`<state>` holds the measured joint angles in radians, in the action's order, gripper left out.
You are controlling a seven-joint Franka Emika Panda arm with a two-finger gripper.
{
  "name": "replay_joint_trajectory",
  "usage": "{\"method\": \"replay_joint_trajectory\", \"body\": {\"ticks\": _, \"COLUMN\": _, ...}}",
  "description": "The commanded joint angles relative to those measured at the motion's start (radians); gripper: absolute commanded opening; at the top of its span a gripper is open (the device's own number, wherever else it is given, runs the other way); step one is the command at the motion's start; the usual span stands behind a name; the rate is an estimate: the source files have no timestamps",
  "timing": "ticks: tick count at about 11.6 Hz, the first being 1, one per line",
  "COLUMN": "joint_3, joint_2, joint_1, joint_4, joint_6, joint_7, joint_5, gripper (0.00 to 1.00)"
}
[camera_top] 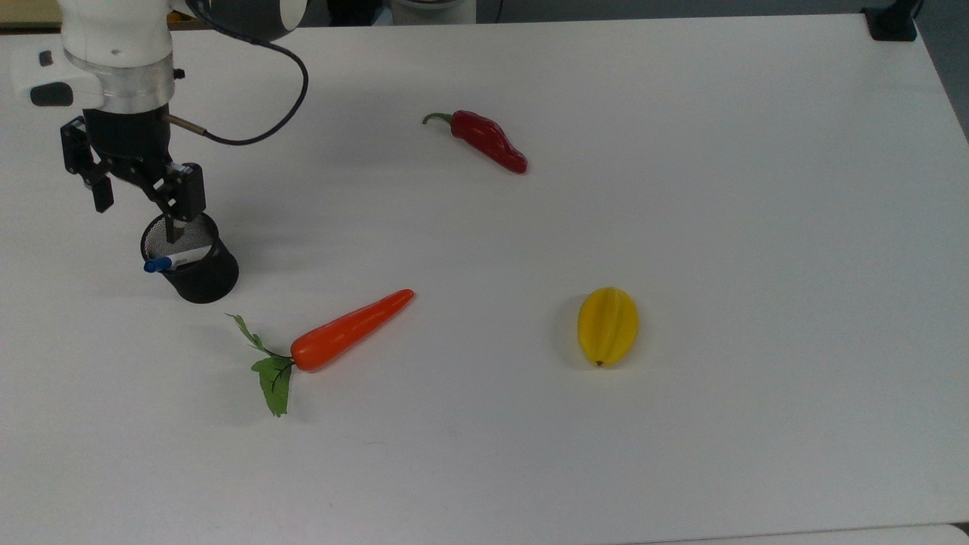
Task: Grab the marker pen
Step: 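Move the gripper over the black mesh pen cup and lower it, then close the gripper on the blue-capped white marker in the cup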
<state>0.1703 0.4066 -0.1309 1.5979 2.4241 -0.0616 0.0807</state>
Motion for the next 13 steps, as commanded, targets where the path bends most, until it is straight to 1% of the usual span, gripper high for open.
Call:
{"method": "replay_joint_trajectory", "body": {"ticks": 1, "joint_3": 0.0, "joint_2": 0.046, "joint_1": 0.001, "joint_4": -0.009, "joint_6": 0.085, "joint_7": -0.02, "joint_5": 0.004, "gripper": 0.77}}
{"method": "replay_joint_trajectory", "body": {"ticks": 2, "joint_3": 0.0, "joint_2": 0.057, "joint_1": 0.002, "joint_4": -0.009, "joint_6": 0.104, "joint_7": -0.02, "joint_5": 0.004, "gripper": 0.69}}
{"method": "replay_joint_trajectory", "body": {"ticks": 4, "joint_3": 0.0, "joint_2": 0.075, "joint_1": 0.004, "joint_4": -0.009, "joint_6": 0.127, "joint_7": -0.02, "joint_5": 0.004, "gripper": 0.64}}
{"method": "replay_joint_trajectory", "body": {"ticks": 7, "joint_3": 0.0, "joint_2": 0.086, "joint_1": 0.008, "joint_4": 0.001, "joint_6": 0.145, "joint_7": -0.02, "joint_5": 0.004, "gripper": 0.53}}
{"method": "replay_joint_trajectory", "body": {"ticks": 8, "joint_3": 0.0, "joint_2": 0.086, "joint_1": 0.01, "joint_4": 0.002, "joint_6": 0.154, "joint_7": -0.02, "joint_5": 0.002, "gripper": 0.47}}
{"method": "replay_joint_trajectory", "body": {"ticks": 11, "joint_3": -0.002, "joint_2": 0.087, "joint_1": 0.01, "joint_4": 0.001, "joint_6": 0.159, "joint_7": -0.02, "joint_5": -0.001, "gripper": 0.34}}
{"method": "replay_joint_trajectory", "body": {"ticks": 12, "joint_3": -0.002, "joint_2": 0.086, "joint_1": 0.01, "joint_4": 0.001, "joint_6": 0.158, "joint_7": -0.02, "joint_5": -0.002, "gripper": 0.26}}
{"method": "replay_joint_trajectory", "body": {"ticks": 13, "joint_3": -0.002, "joint_2": 0.086, "joint_1": 0.01, "joint_4": 0.001, "joint_6": 0.158, "joint_7": -0.02, "joint_5": -0.004, "gripper": 0.23}}
